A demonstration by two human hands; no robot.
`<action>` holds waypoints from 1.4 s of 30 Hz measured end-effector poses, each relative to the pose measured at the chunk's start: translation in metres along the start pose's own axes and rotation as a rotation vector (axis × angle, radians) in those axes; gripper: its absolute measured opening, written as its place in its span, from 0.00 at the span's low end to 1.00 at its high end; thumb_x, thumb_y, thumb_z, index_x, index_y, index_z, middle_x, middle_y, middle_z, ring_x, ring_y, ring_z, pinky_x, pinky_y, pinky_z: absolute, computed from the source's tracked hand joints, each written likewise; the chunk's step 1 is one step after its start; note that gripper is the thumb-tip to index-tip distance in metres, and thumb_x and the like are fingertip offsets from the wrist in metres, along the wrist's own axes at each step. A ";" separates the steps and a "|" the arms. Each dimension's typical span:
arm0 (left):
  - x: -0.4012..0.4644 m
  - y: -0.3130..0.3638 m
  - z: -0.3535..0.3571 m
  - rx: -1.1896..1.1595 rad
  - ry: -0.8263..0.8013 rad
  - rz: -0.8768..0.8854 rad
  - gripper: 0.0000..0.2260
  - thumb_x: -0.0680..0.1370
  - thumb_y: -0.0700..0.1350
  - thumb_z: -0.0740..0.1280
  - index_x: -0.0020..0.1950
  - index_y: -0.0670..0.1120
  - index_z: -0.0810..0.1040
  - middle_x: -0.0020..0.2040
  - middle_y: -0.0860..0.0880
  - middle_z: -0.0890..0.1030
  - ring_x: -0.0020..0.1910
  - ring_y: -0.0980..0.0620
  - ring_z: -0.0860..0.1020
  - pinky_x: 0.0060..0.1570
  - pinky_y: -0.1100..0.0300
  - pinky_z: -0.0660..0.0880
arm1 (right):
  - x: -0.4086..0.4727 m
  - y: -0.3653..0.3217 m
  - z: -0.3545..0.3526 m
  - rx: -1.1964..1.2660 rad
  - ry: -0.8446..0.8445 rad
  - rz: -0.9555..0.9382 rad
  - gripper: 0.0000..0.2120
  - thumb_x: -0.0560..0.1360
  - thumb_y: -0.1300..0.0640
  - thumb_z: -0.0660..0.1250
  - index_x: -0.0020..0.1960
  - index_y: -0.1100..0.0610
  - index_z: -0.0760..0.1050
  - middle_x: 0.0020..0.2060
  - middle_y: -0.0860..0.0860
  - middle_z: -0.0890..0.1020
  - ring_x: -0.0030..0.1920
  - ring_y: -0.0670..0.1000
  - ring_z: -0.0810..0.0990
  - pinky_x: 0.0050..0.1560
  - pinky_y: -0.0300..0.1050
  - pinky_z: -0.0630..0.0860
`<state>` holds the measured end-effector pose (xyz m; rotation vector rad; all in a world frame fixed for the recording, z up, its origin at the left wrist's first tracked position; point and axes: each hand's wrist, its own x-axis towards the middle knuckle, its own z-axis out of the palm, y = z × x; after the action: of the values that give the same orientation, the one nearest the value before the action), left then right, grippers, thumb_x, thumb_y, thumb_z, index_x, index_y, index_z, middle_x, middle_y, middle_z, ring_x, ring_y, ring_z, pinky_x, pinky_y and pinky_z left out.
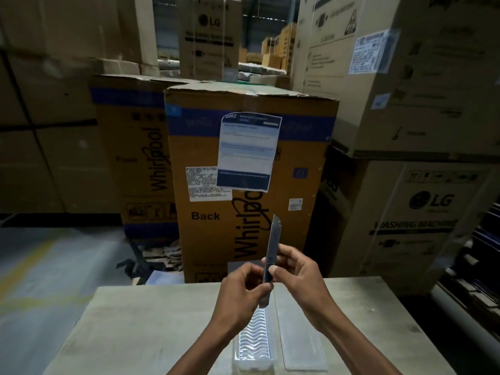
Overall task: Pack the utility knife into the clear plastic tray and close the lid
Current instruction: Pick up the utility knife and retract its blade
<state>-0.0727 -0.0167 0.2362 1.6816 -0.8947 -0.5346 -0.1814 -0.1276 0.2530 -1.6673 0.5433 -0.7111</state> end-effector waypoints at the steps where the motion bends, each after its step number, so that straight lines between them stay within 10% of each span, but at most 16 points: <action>1: -0.001 0.003 0.000 -0.012 0.008 0.010 0.07 0.77 0.42 0.73 0.49 0.54 0.81 0.45 0.54 0.86 0.44 0.60 0.84 0.44 0.66 0.83 | -0.001 -0.004 0.000 -0.014 0.000 -0.020 0.21 0.77 0.63 0.70 0.62 0.40 0.76 0.52 0.45 0.87 0.56 0.47 0.85 0.49 0.39 0.83; 42: -0.010 0.136 -0.030 -0.051 -0.033 0.306 0.07 0.76 0.44 0.74 0.51 0.54 0.80 0.43 0.52 0.85 0.44 0.57 0.84 0.40 0.68 0.79 | 0.038 -0.191 -0.061 -0.056 -0.072 -0.560 0.29 0.76 0.59 0.73 0.73 0.45 0.67 0.59 0.48 0.83 0.62 0.50 0.82 0.55 0.39 0.81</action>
<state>-0.0957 -0.0057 0.3739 1.4588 -1.1285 -0.3739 -0.2021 -0.1570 0.4541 -1.9087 0.0341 -1.0373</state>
